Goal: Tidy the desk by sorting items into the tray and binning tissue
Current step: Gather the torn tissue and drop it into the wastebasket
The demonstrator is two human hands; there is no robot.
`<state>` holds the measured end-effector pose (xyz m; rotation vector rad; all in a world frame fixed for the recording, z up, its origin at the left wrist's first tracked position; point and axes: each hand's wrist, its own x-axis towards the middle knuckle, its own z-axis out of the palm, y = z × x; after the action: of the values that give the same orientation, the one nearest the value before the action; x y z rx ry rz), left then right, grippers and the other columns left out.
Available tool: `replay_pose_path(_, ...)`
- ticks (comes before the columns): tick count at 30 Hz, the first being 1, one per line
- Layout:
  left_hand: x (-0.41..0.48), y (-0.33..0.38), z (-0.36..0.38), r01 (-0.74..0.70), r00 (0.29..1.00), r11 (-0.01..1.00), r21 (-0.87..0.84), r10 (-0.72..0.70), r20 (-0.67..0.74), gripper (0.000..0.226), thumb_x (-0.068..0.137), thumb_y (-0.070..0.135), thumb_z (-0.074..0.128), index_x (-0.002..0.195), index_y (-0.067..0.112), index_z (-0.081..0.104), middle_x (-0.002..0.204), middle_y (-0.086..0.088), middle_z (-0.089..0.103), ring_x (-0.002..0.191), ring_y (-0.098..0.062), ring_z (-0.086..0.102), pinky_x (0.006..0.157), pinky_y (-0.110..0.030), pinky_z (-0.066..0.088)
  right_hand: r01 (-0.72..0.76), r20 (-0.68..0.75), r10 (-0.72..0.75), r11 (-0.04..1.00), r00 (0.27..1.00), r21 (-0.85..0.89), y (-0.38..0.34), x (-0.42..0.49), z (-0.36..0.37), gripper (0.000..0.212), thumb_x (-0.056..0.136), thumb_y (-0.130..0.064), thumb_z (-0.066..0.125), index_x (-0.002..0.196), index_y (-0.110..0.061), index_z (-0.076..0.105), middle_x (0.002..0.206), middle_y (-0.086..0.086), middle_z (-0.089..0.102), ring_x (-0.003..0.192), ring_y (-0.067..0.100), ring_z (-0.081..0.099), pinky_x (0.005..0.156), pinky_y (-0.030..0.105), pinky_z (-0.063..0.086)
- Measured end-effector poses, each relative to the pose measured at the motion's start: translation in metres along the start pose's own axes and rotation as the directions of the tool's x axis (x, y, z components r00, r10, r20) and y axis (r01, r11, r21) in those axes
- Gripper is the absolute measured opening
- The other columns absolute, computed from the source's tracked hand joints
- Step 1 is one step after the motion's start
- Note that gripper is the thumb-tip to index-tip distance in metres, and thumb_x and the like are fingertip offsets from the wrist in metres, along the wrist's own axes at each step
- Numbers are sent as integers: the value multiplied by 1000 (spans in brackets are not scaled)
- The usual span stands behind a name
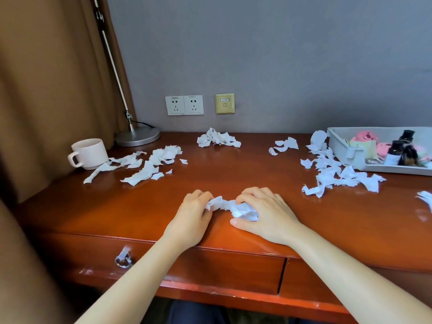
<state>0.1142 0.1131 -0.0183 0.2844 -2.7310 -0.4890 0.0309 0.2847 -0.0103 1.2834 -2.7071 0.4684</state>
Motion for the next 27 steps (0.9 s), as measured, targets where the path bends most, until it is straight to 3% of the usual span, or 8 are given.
replay_pose_path(3, -1, 1, -2, 6, 1000, 1000, -7, -6, 1, 22, 99, 18, 42, 118, 17, 54, 111, 0, 55, 95, -10, 47, 78, -18, 41, 42, -21, -42, 999, 999, -33, 1, 0, 1, 20, 96, -43, 43, 109, -30, 52, 128, -13, 46, 117, 11, 40, 93, 25, 33)
replay_pose_path(6, 0, 4, -4, 19, 999, 1000, 2, -20, 39, 17, 99, 20, 43, 111, 15, 54, 106, -1, 57, 91, -11, 51, 76, -20, 46, 33, -43, -34, 999, 999, -20, 0, 0, 2, 24, 98, -36, 41, 114, -26, 55, 125, -12, 47, 109, 7, 42, 82, 19, 38)
replay_pose_path(10, -2, 7, -7, 50, 997, 999, -3, -50, 55, 7, 99, 24, 42, 95, 20, 47, 89, 2, 54, 73, -11, 51, 54, -12, 34, -2, -54, 3, 1000, 999, 6, -2, -2, 1, 25, 98, -36, 42, 113, -23, 58, 117, -10, 51, 92, 8, 52, 71, 19, 45)
replay_pose_path(14, -5, 9, -8, 65, 998, 998, -4, -65, 5, 21, 99, 32, 42, 112, 18, 51, 89, 4, 54, 74, -12, 54, 51, -10, 35, -14, -72, 16, 1000, 997, 25, -2, -4, 0, 12, 96, -32, 47, 102, -26, 55, 109, -9, 55, 82, 10, 54, 58, 11, 36)
replay_pose_path(19, -5, 5, -8, 120, 991, 992, -47, -123, -60, 25, 98, 24, 47, 120, 14, 52, 109, -5, 63, 82, -11, 54, 64, -13, 41, -43, -84, 52, 994, 995, 102, -2, -4, 0, 28, 95, -31, 52, 123, -33, 55, 121, -12, 58, 101, 12, 59, 78, 16, 47)
replay_pose_path(22, -5, -1, -6, 84, 989, 995, -46, -89, -115, 30, 98, 18, 44, 127, 19, 54, 118, -3, 54, 100, -12, 49, 79, -17, 43, -36, -89, 43, 996, 995, 82, 1, -4, 1, 23, 96, -28, 51, 116, -29, 61, 114, -9, 58, 91, 6, 51, 67, 11, 38)
replay_pose_path(25, -8, -5, -8, 46, 994, 999, -25, -48, -98, 38, 99, 24, 37, 135, 27, 47, 135, 2, 41, 121, -14, 40, 103, -29, 38, -28, -97, 30, 999, 995, 25, 4, -5, 1, 26, 92, -36, 48, 112, -27, 62, 120, -11, 53, 107, 8, 44, 82, 20, 34)
replay_pose_path(27, -12, -7, -9, 9, 1000, 1000, 2, -9, -17, 42, 96, 36, 30, 137, 32, 41, 144, 5, 35, 129, -15, 36, 110, -35, 32, -48, -99, 49, 999, 994, 5, 3, -9, 0, 43, 82, -51, 39, 114, -31, 58, 126, -14, 47, 118, 9, 38, 92, 26, 28)
